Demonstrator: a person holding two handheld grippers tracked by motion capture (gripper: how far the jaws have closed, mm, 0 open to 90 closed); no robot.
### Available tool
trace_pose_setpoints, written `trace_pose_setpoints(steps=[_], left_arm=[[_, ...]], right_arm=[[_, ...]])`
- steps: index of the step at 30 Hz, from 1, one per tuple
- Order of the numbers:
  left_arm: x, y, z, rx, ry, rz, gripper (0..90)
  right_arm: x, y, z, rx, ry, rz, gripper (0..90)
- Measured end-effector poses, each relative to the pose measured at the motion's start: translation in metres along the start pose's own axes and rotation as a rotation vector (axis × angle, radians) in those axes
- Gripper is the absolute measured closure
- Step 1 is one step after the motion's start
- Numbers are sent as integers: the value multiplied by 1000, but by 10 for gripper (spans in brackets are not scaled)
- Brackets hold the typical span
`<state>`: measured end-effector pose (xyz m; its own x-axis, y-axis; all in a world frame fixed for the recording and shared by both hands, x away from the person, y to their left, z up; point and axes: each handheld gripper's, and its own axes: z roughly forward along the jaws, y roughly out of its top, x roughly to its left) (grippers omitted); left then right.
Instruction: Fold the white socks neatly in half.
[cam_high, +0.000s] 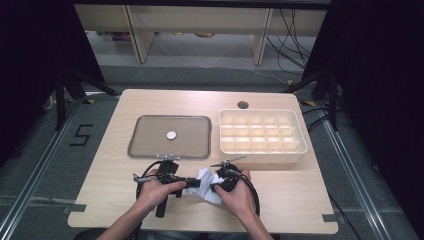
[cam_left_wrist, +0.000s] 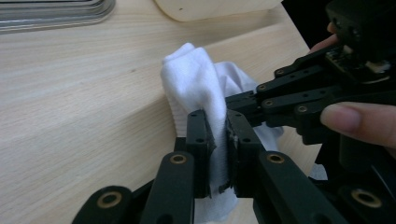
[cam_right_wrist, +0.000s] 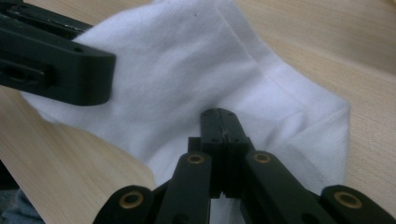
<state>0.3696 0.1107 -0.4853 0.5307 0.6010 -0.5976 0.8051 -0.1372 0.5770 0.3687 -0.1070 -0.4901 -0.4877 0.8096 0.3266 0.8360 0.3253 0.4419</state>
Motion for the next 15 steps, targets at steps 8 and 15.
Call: trace_pose_setpoints(steps=[8,15], left_arm=[[-7,2,2,-5,-39,4,804],[-6,2,1,-8,-20,19,803]], right_arm=[[2,0,-2,-13,-4,-10,899],[-6,3,-42,-115,-41,-24,895]])
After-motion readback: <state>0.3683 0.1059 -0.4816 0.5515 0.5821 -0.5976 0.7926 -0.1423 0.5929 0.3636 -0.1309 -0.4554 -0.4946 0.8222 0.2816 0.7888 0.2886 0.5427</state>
